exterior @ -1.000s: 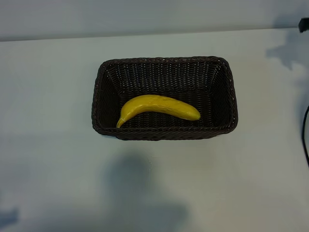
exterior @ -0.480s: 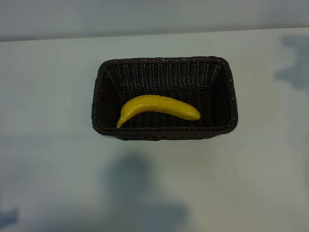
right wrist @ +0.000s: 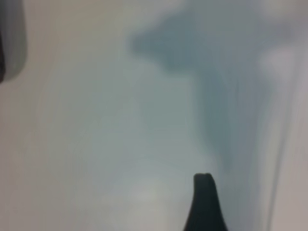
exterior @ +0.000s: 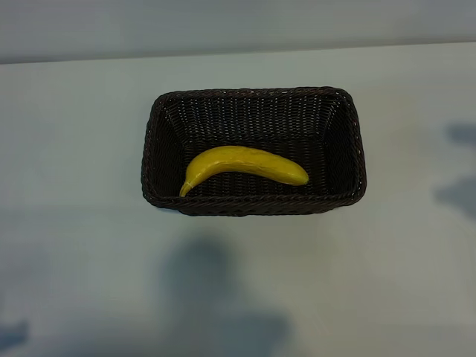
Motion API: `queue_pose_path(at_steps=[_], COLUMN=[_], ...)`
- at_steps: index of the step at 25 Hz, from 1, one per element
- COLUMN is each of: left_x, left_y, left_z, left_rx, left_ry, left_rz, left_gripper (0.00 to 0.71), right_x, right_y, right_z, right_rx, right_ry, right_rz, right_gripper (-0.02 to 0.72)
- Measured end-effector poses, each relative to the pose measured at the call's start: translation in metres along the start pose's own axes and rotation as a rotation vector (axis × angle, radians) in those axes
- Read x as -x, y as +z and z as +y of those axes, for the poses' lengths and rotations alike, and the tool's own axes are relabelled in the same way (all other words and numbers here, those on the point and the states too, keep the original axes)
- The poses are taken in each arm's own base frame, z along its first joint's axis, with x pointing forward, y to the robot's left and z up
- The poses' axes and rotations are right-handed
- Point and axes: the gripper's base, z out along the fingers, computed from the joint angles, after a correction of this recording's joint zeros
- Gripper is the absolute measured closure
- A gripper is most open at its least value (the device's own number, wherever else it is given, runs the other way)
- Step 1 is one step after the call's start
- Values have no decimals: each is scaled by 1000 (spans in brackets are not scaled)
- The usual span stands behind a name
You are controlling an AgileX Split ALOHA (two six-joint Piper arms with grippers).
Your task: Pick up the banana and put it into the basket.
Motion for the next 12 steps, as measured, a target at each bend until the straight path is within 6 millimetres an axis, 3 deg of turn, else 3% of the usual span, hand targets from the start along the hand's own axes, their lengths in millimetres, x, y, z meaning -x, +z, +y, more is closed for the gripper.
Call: queue_pose_path(at_steps=[5, 12], left_x=[0, 0], left_y=[0, 0], left_z=[0, 0], left_rx=[0, 0], left_ry=[3, 2], left_rz=[0, 0], left_gripper=[221, 221], right_x=[-50, -94], right_y=[5, 26], right_z=[-2, -4], right_rx=[-8, -18], right_ry=[-4, -9], right_rz=[-66, -42], right_gripper=[178, 178])
